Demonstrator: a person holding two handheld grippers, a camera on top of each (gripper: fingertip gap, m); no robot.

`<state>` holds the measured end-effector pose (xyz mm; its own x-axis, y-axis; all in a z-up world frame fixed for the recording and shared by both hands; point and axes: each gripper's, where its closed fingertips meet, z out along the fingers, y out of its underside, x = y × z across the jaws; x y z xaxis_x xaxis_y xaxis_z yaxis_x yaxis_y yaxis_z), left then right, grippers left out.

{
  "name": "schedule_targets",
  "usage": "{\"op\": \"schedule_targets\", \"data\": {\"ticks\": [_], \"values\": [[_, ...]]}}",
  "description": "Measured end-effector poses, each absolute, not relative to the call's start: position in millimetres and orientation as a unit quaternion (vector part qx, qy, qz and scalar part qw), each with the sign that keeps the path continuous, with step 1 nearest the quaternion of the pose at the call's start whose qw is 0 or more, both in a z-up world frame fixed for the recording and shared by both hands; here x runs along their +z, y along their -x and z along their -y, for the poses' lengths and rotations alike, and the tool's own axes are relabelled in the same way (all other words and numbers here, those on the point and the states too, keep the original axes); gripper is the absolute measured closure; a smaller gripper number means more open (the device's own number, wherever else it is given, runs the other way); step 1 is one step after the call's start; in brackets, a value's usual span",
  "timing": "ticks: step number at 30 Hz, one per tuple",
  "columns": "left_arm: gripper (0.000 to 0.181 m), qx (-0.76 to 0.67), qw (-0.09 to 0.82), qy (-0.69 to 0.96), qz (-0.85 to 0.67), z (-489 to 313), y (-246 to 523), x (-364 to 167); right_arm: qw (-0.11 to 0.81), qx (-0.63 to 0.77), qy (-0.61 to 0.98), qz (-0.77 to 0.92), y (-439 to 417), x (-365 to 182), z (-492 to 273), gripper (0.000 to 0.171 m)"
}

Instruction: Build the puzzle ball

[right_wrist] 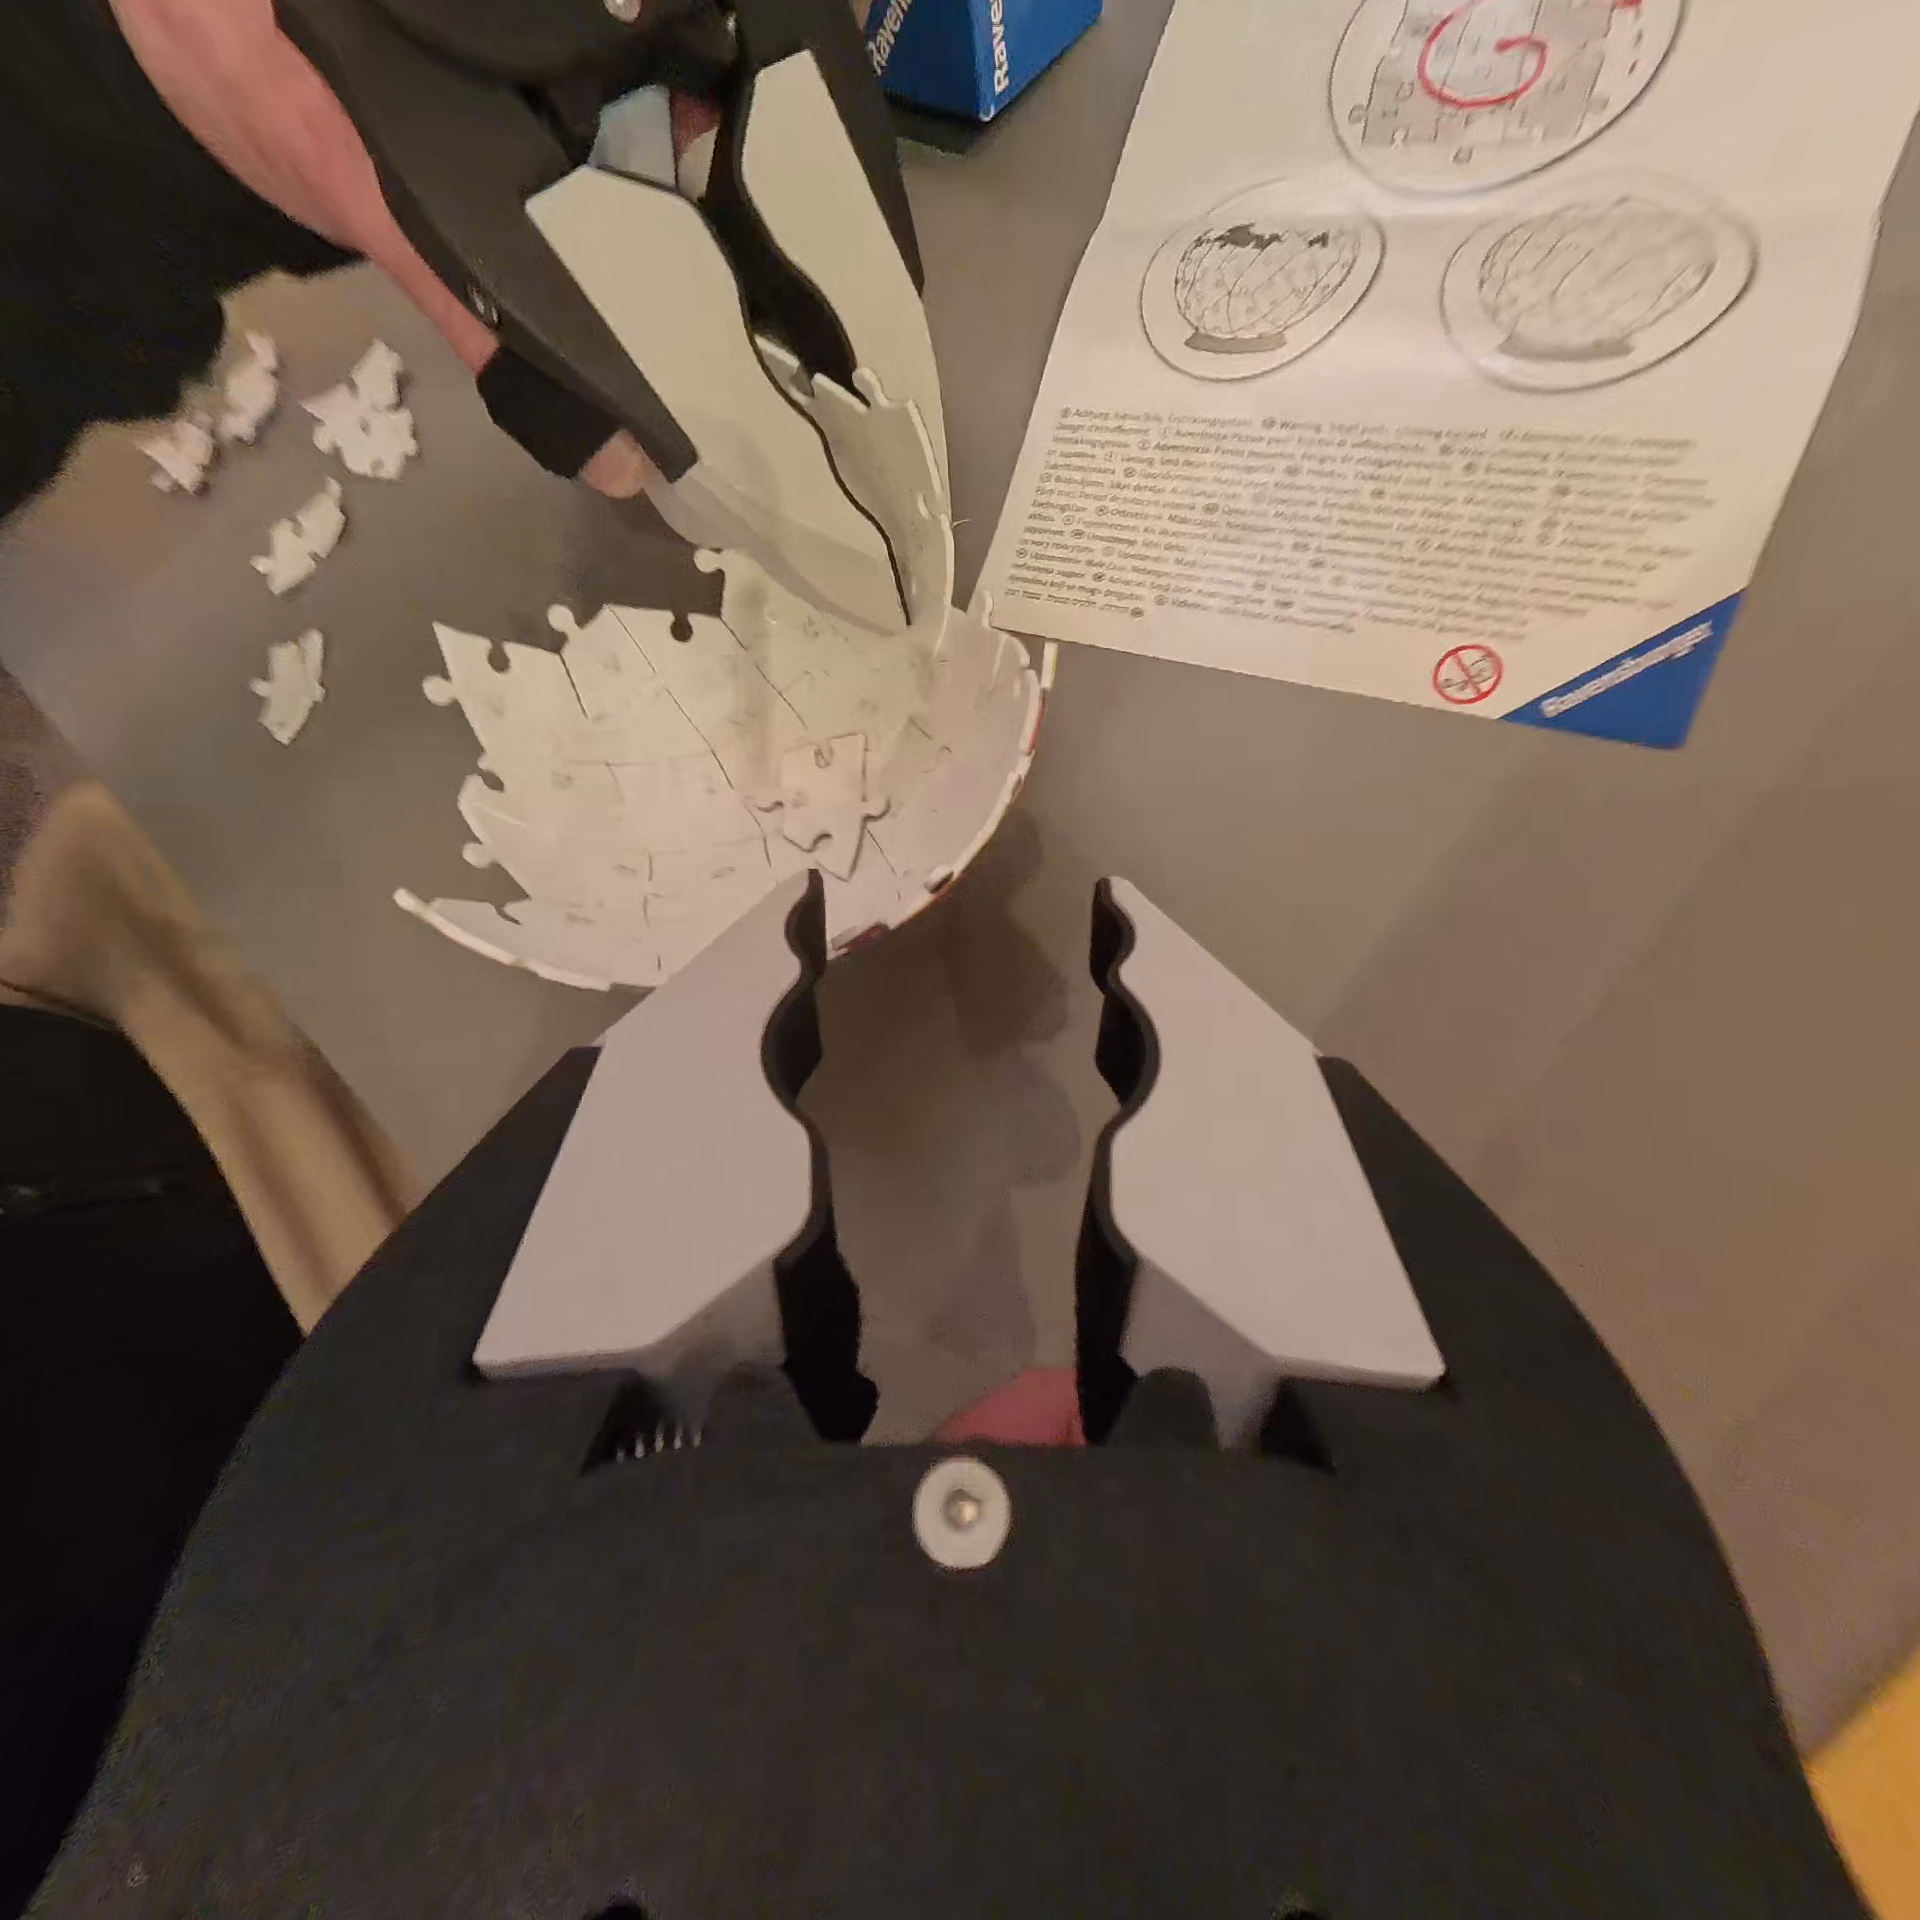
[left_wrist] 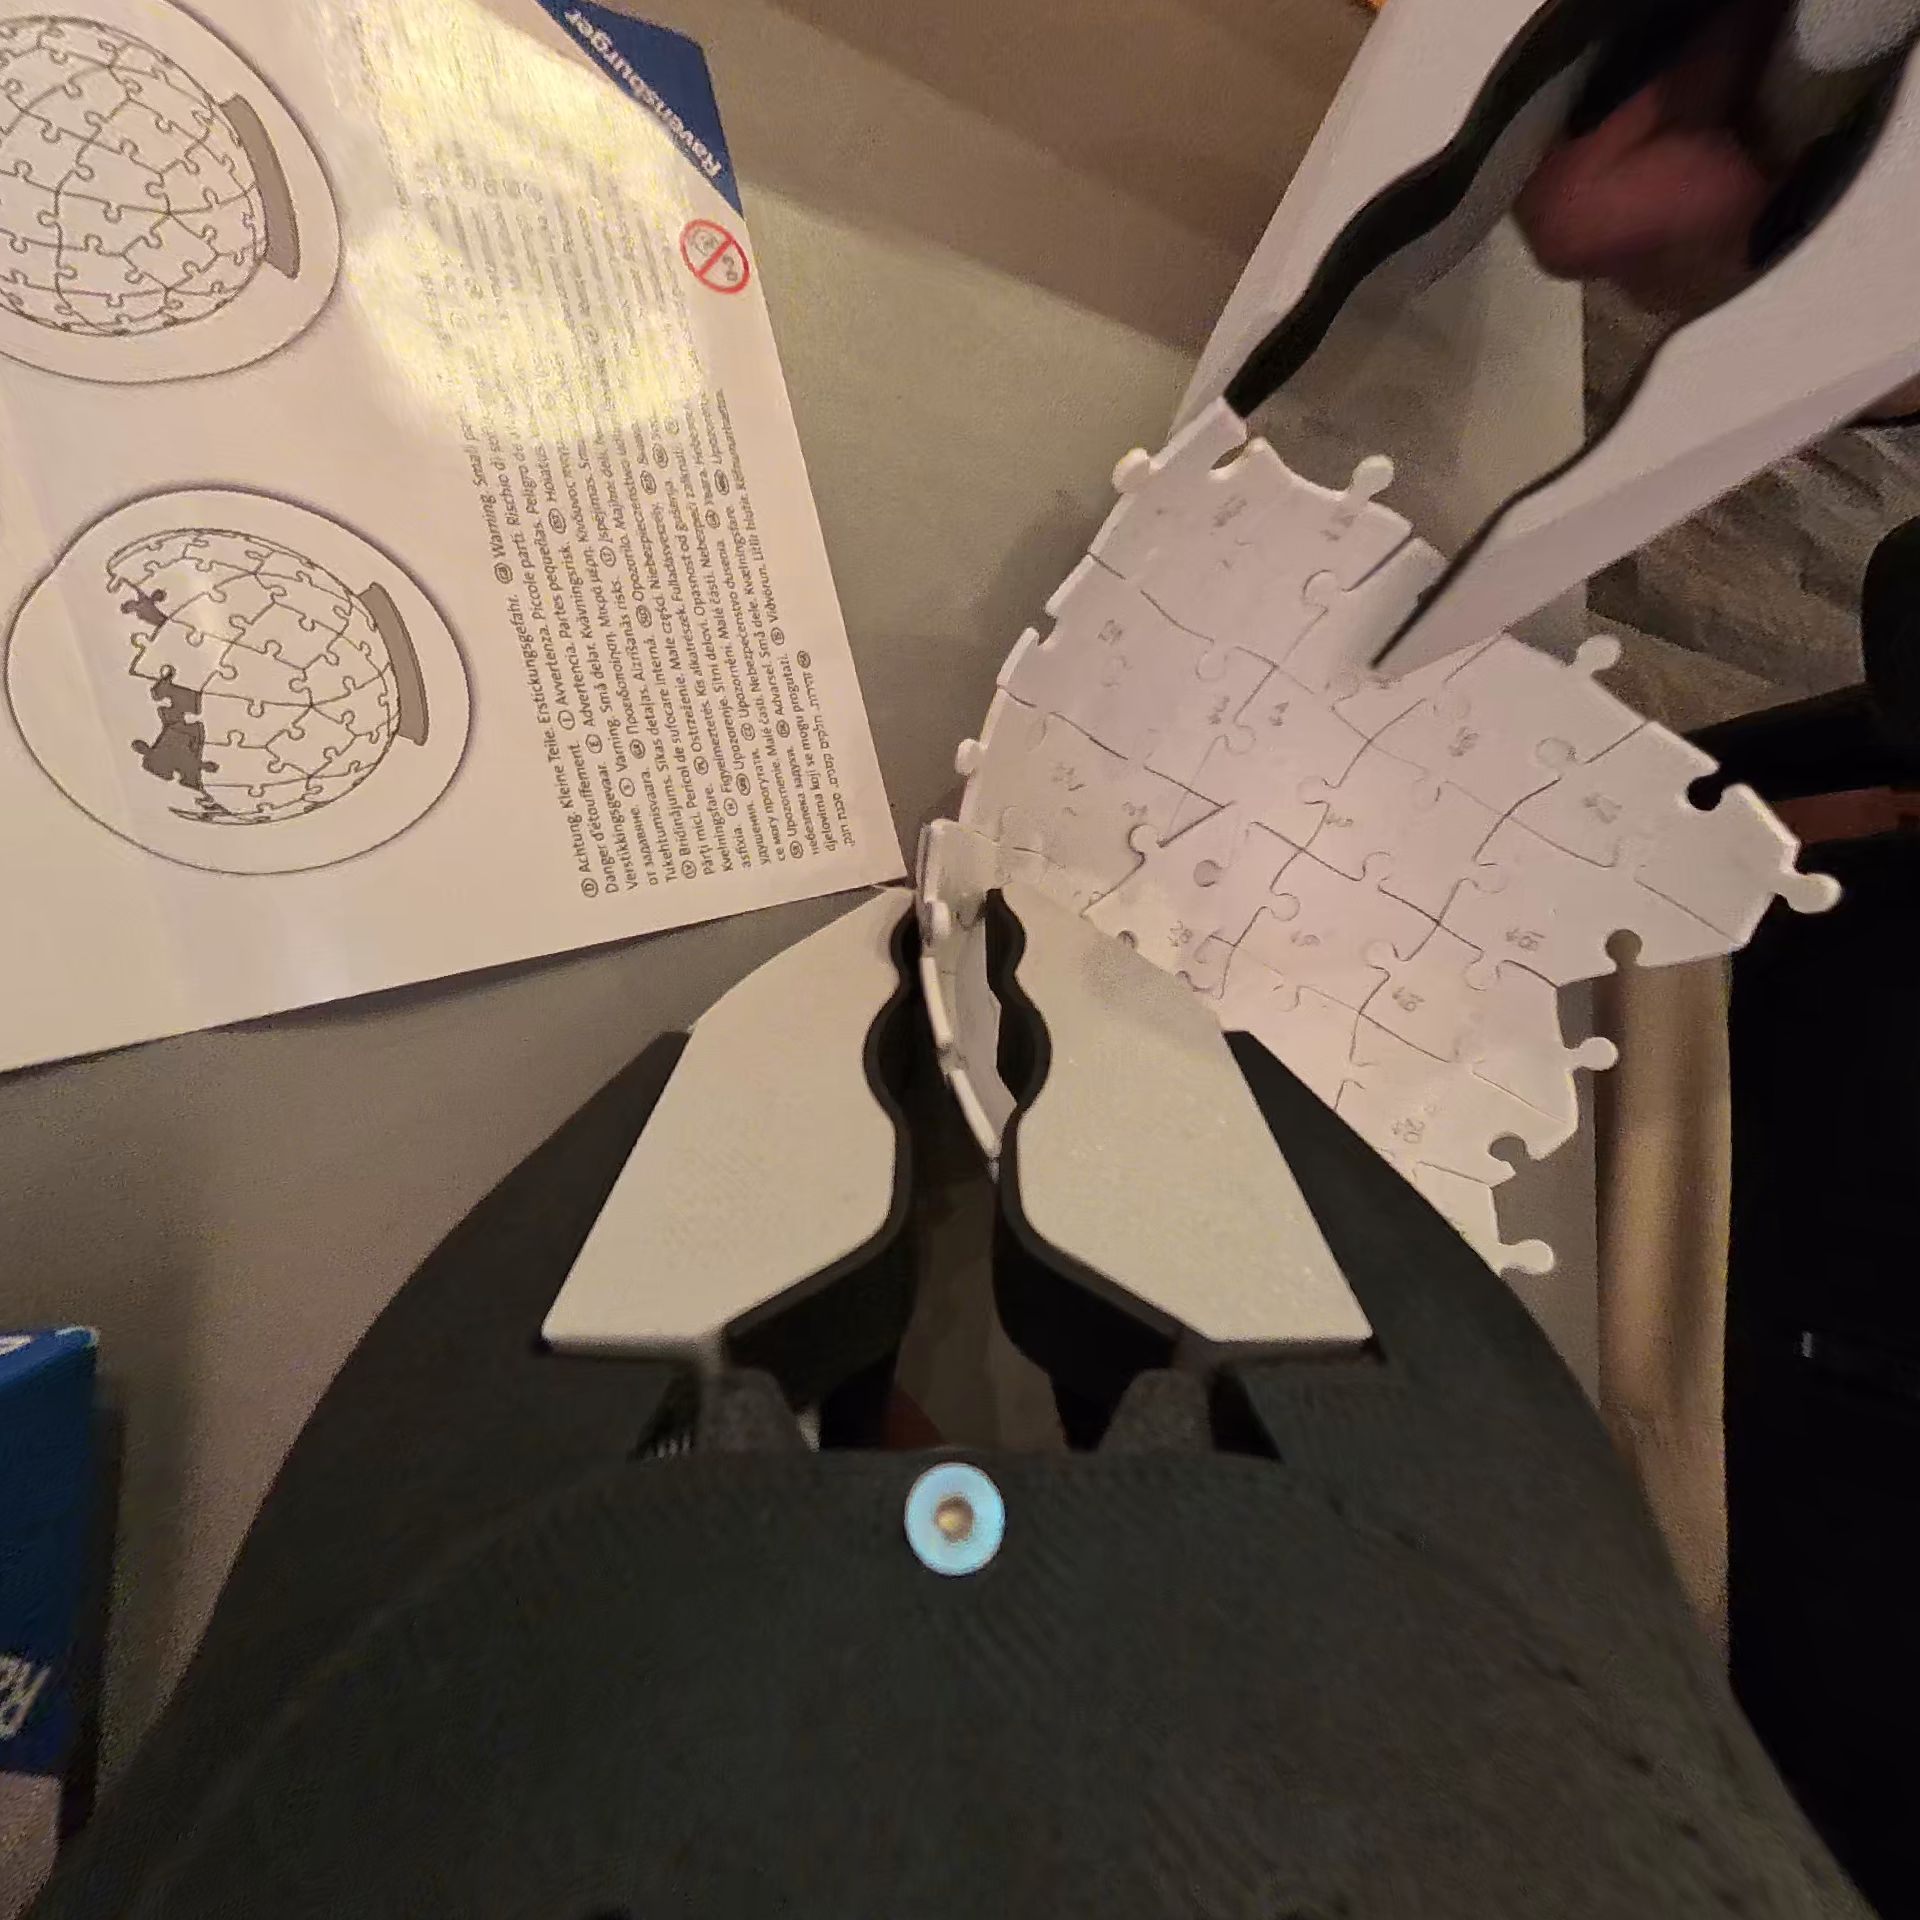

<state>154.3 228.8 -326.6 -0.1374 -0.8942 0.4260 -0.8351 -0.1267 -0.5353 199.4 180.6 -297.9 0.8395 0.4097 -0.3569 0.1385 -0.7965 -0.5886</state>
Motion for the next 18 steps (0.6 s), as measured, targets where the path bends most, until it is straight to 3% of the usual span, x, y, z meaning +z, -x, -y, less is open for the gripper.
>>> {"op": "schedule_targets", "data": {"ticks": [1, 8, 18], "values": [[0.172, -0.370, 0.042, 0.656, -0.656, -227.5, -154.2, -326.0, 0.280, 0.254, 0.916, 0.135, -198.3, -300.2, -182.1, 0.126], [0.170, -0.388, 0.059, 0.656, -0.644, -217.6, -152.7, -320.5, 0.263, 0.314, 0.906, 0.111, -181.4, -307.1, -186.0, 0.148], [0.139, -0.413, 0.120, 0.651, -0.626, -221.0, -148.5, -295.4, 0.266, 0.283, 0.912, 0.130, -190.2, -299.1, -190.5, 0.163]]}}
